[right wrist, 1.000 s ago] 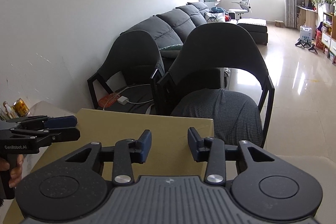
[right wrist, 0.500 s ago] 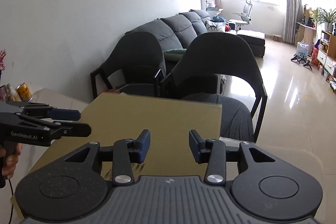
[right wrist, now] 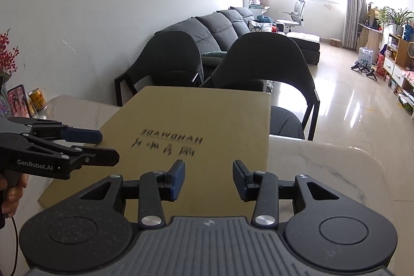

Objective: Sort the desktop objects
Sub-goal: 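Open both tools to release the lid rim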

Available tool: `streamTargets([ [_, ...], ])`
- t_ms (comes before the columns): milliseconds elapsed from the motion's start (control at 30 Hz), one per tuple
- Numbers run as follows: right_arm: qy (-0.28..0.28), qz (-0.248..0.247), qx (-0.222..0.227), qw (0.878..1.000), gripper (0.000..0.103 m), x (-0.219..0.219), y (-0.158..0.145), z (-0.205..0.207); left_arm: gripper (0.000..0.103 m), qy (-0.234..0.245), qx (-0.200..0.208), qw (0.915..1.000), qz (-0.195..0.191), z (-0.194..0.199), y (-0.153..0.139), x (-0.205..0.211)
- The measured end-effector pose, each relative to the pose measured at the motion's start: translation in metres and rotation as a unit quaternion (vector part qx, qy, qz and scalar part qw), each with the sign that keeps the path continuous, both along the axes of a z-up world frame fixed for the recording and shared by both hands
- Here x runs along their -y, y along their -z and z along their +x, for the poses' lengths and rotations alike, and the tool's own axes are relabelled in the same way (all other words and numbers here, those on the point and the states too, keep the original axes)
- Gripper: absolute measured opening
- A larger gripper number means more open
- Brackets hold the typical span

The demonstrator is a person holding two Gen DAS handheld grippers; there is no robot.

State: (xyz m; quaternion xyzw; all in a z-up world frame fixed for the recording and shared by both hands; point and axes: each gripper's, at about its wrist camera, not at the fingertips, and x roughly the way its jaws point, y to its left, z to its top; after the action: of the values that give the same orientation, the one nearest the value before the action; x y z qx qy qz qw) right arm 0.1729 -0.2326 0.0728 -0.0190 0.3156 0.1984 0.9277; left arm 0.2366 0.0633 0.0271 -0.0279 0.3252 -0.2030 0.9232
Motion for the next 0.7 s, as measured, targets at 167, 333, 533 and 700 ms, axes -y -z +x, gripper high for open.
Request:
streamTargets([
  [167, -0.003, -0.007, -0.003, 1.000, 0.044, 0.000, 0.000, -0.026, 0.065, 0.003, 0.004, 1.0000, 0.003, -0.013, 0.000, 0.002],
  [333, 0.000, -0.012, -0.010, 1.000, 0.045, -0.001, 0.007, -0.039, 0.068, 0.001, 0.011, 0.9999, 0.007, -0.022, 0.003, 0.004],
  [533, 0.005, -0.011, -0.001, 1.000, 0.045, 0.000, 0.014, -0.045, 0.068, -0.001, 0.037, 0.9991, 0.022, -0.030, 0.009, 0.009],
  [700, 0.009, -0.033, 0.012, 0.999, 0.045, -0.007, 0.017, -0.051, 0.070, -0.008, 0.042, 0.9988, 0.023, -0.034, 0.005, 0.014],
])
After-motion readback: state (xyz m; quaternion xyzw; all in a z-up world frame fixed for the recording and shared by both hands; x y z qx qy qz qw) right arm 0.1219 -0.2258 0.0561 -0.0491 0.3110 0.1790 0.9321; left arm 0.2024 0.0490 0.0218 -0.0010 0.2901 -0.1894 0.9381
